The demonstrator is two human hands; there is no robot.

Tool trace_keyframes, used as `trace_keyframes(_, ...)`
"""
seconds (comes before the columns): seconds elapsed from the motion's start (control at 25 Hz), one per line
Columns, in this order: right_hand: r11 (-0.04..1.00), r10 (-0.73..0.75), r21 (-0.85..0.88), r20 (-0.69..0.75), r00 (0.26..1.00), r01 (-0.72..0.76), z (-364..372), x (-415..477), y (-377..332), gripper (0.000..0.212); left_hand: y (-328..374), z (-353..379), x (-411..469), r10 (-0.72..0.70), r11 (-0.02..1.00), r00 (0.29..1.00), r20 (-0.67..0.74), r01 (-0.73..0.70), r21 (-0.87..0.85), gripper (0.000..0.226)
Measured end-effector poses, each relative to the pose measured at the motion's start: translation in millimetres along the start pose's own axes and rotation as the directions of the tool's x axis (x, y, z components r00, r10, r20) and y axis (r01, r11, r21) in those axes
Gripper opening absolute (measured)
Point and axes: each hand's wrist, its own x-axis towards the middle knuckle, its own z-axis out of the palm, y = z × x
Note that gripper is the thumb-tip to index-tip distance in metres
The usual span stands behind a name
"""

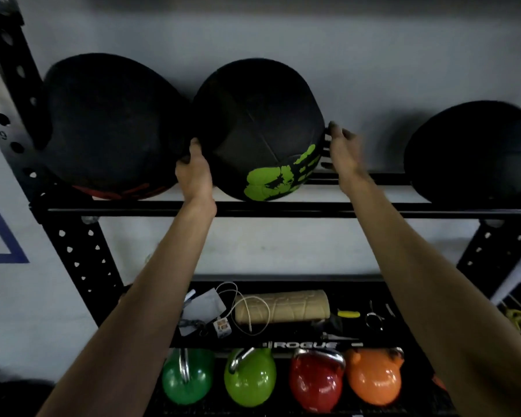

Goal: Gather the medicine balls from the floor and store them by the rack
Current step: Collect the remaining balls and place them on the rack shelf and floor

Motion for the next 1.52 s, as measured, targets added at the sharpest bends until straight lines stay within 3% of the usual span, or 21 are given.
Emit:
trace_keyframes(0.12, 0.883, -0.27, -0.378, 0.074, 0.96, 0.278, -17.3, -39.6, 12.2, 0.032, -21.5, -4.0, -28.2, 0.269, 0.918, 0.963, 0.003, -0.257, 0.301, 0.048)
trace_keyframes(0.2, 0.767, -0.325, -0.533, 0.154, 0.933, 0.356, -30.8, -61.5, 26.7, 0.036, -36.5, -6.9, -58.7, 0.512, 0.718, 0.854, 0.097, -0.487, 0.498, 0.054)
trace_keyframes(0.28, 0.683, -0.322, -0.622, 0.213, 0.923, 0.382, -49.4, -87.3, 40.5, 0.036, -51.2, -6.5, -90.8, 0.662, 0.456, 0.714, 0.229, -0.627, 0.632, 0.061)
trace_keyframes(0.4, 0.615, -0.251, -0.692, 0.283, 0.925, 0.379, -94.2, -131.5, 61.4, 0.036, -72.3, 5.8, -149.8, 0.708, 0.164, 0.591, 0.386, -0.67, 0.724, 0.057)
trace_keyframes(0.52, 0.541, -0.149, -0.762, 0.33, 0.932, 0.356, -164.7, -184.3, 87.2, 0.037, -114.3, 32.1, -223.0, 0.624, 0.042, 0.527, 0.577, -0.759, 0.649, 0.037)
trace_keyframes(0.64, 0.466, -0.038, -0.831, 0.323, 0.945, 0.303, -259.8, -241.4, 119.9, 0.036, -172.1, 60.8, -317.4, 0.312, 0.077, 0.581, 0.752, -0.804, 0.59, 0.024)
trace_keyframes(0.72, 0.403, 0.036, -0.88, 0.288, 0.957, 0.25, -325.4, -283.0, 143.3, 0.032, -218.1, 76.9, -376.1, 0.057, 0.046, 0.572, 0.818, -0.82, 0.57, 0.019)
trace_keyframes(0.84, 0.284, 0.202, -0.946, 0.218, 0.955, 0.156, -421.8, -343.1, 183.8, 0.035, -288.3, 95.9, -459.8, -0.231, -0.075, 0.417, 0.879, -0.908, 0.411, 0.021)
trace_keyframes(0.96, 0.189, 0.354, -0.981, 0.102, 0.93, 0.035, -515.0, -400.8, 216.4, 0.039, -342.8, 116.1, -545.7, -0.466, -0.052, 0.3, 0.832, -0.948, 0.313, 0.028)
trace_keyframes(1.08, 0.125, 0.46, -0.99, -0.006, 0.888, -0.072, -580.5, -443.9, 233.7, 0.033, -385.1, 140.1, -607.8, -0.597, -0.081, 0.099, 0.796, -0.995, 0.063, 0.025)
trace_keyframes(1.2, 0.053, 0.576, -0.983, -0.113, 0.81, -0.175, -643.0, -473.4, 254.5, 0.033, -425.7, 176.1, -665.7, -0.696, -0.01, -0.055, 0.716, -0.996, -0.087, 0.025)
trace_keyframes(1.36, -0.009, 0.657, -0.959, -0.218, 0.722, -0.282, -715.5, -487.8, 284.4, 0.032, -481.7, 231.5, -727.1, -0.771, 0.104, -0.192, 0.607, -0.979, -0.178, 0.026)
trace_keyframes(1.52, -0.041, 0.726, -0.913, -0.307, 0.616, -0.407, -768.4, -490.3, 310.2, 0.031, -536.3, 277.9, -769.6, -0.817, 0.196, -0.277, 0.506, -0.958, -0.208, 0.029)
